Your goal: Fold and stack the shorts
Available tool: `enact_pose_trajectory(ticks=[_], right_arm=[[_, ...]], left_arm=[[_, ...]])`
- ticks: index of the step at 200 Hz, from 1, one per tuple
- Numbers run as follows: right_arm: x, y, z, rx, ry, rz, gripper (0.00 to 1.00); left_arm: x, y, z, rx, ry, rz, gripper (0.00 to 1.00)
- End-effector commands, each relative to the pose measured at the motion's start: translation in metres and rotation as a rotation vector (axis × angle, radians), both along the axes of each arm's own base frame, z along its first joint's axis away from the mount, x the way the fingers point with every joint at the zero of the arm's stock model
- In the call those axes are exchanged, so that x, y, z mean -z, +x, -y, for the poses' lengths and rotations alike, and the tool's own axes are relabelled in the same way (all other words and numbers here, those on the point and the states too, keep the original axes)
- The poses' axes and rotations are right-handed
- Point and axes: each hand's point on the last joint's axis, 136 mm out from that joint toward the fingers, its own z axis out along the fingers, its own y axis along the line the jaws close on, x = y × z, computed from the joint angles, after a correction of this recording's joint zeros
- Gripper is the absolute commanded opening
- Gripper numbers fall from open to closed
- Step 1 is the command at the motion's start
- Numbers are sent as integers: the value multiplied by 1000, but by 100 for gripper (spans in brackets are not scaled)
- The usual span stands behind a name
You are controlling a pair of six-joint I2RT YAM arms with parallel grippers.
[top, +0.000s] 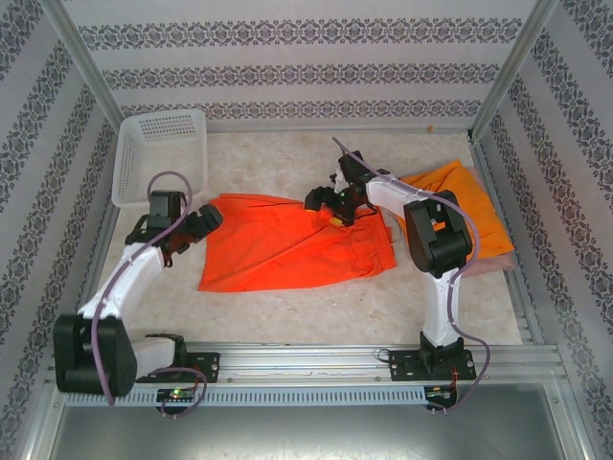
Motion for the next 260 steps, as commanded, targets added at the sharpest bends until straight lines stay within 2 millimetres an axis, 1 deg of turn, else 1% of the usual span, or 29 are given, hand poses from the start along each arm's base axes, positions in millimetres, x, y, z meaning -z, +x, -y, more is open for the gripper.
enact_pose_trajectory(ticks=[1, 21, 37, 64, 95, 118, 142, 169, 181, 204, 223, 260], right_arm=[[-3, 1, -2, 3, 19, -1, 90], [-3, -1, 0, 0, 14, -1, 90], [-5, -1, 2, 1, 14, 2, 90], [-5, -2, 3, 2, 15, 2, 90], [-5, -3, 3, 3, 21, -2, 90], [-6, -5, 2, 0, 26, -3, 90], [-6, -6, 3, -2, 24, -2, 90], [-4, -9, 5, 1, 24, -12, 90], [-4, -10, 5, 0, 25, -12, 90], [-4, -11, 6, 1, 23, -13, 90], [-3, -12, 7, -1, 20, -15, 90], [3, -15, 11, 2, 10, -27, 90]], left_arm=[[16, 8, 10, 106, -14, -34, 85], [31, 14, 5, 102, 10, -66, 81], [40, 19, 2, 92, 22, -78, 78], [49, 28, -3, 81, 44, -81, 72], [61, 38, -9, 70, 60, -94, 68], [67, 43, -13, 55, 57, -94, 62], [72, 51, -8, 62, 5, -78, 59], [79, 57, 0, 78, -47, -88, 47], [79, 59, 1, 81, -60, -86, 41], [72, 62, -1, 73, -61, -68, 35], [62, 64, -4, 65, -58, -43, 23], [46, 71, -13, 49, -52, -11, 3]])
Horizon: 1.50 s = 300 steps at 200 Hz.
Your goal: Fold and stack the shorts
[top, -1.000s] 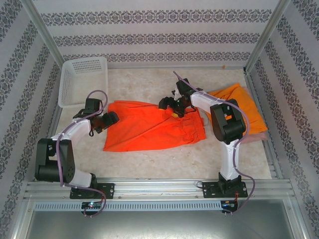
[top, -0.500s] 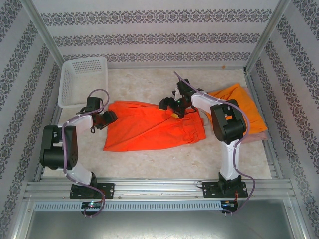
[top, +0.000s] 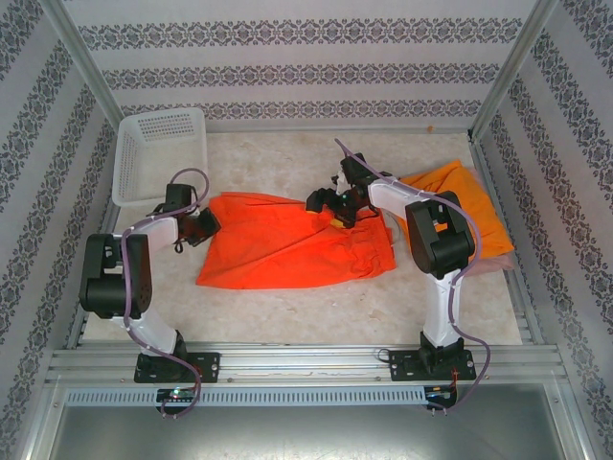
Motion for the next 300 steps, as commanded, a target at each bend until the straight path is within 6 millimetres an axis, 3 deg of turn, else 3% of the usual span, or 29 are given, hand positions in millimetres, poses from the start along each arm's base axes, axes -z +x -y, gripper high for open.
enact_pose_trajectory(ticks=[1, 68, 113, 147, 174, 195, 219, 240, 269, 300], right_arm=[[0, -9, 8, -1, -4, -21, 90], [-2, -3, 23, 36, -8, -6, 90], [-7, 7, 32, 69, -1, 12, 90], [-7, 12, 37, 98, 10, 7, 90], [-38, 22, 29, 91, 64, 73, 90], [-84, 26, 28, 88, 97, 183, 91], [-126, 13, 40, 76, 36, 319, 92], [-145, -5, 59, 62, -73, 420, 93], [-144, -35, 101, 84, -255, 480, 96], [-129, -63, 138, 137, -318, 481, 98]], left_arm=[[-33, 20, -10, -16, 2, 99, 3], [-71, 38, -25, -33, 46, 170, 0], [-70, 41, -45, -79, 70, 155, 2], [-56, 41, -61, -137, 27, 130, 11], [-74, 45, -58, -138, -32, 199, 22], [-104, 39, -57, -140, -20, 274, 38], [-142, 24, -44, -111, -51, 375, 56], [-162, 7, -23, -55, -69, 438, 66], [-176, -11, 15, 48, -106, 495, 73], [-188, -22, 81, 239, -107, 557, 75]])
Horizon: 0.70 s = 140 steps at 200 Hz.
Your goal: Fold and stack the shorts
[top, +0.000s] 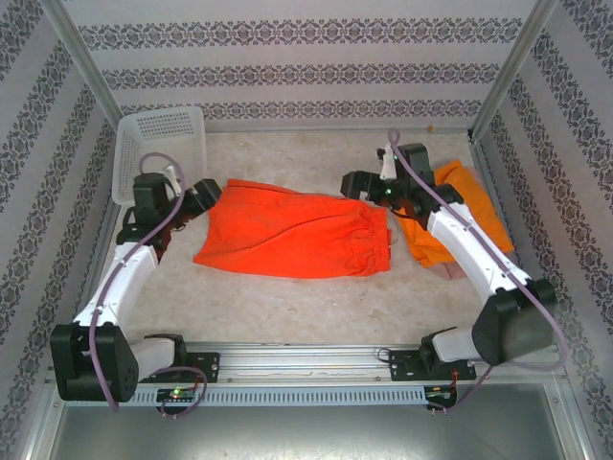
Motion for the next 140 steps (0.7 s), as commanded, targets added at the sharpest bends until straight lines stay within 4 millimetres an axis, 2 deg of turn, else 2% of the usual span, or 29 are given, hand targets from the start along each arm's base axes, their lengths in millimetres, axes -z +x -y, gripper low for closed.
enact_pose_trajectory(ticks=[1, 29, 55, 74, 98, 140], right_arm=[[41, -21, 40, 75, -128, -73, 98], [66, -38, 68, 173, -47, -145, 98], [94, -47, 73, 152, -85, -252, 98], [119, -53, 79, 158, -133, -364, 98], [142, -55, 70, 161, -111, -445, 94], [166, -52, 66, 173, -155, -492, 83]], left_arm=[[-14, -6, 48, 144, 20, 80, 75], [-8, -11, 97, 294, 34, 106, 77], [20, -13, 121, 348, 28, 48, 77], [47, -14, 126, 344, 25, -12, 77], [76, -19, 125, 332, 21, -70, 77], [99, -28, 118, 320, 53, -117, 77]])
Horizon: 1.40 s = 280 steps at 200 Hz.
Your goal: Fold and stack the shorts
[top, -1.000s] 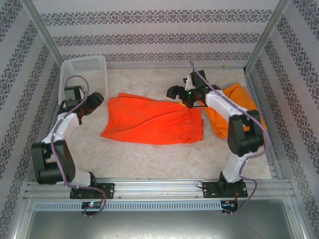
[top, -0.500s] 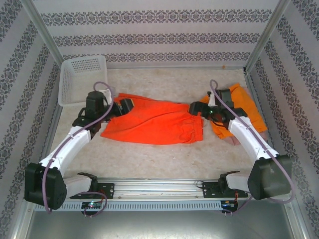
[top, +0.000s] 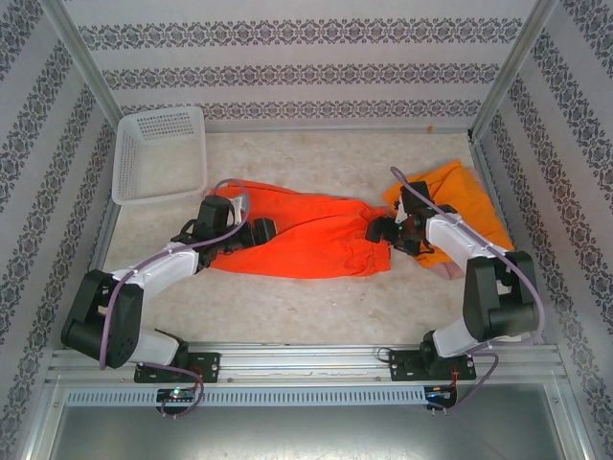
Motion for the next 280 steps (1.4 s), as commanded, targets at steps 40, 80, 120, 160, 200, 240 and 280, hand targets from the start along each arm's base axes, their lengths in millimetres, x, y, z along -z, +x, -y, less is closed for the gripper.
enact_pose_trajectory(ticks=[40, 80, 120, 160, 200, 240, 280], right_arm=[[27, 2, -11, -8, -44, -85, 71], [40, 0, -14, -24, -57, -132, 55], [31, 7, -11, -42, -91, -107, 19], [-19, 27, -8, -86, -175, -2, 0], [-88, 41, 2, -155, -330, 89, 0], [-151, 52, 29, -214, -530, 159, 0], [-198, 69, 55, -235, -734, 195, 0]], left_arm=[[-3, 4, -6, -25, 35, 60, 82], [-5, 4, -23, -81, 76, 74, 89], [-9, 3, -48, -155, 101, 67, 96], [-10, 2, -73, -216, 104, 62, 99], [-10, -1, -83, -235, 107, 60, 99], [-11, -2, -86, -241, 98, 59, 100], [-10, -3, -89, -247, 97, 59, 100]])
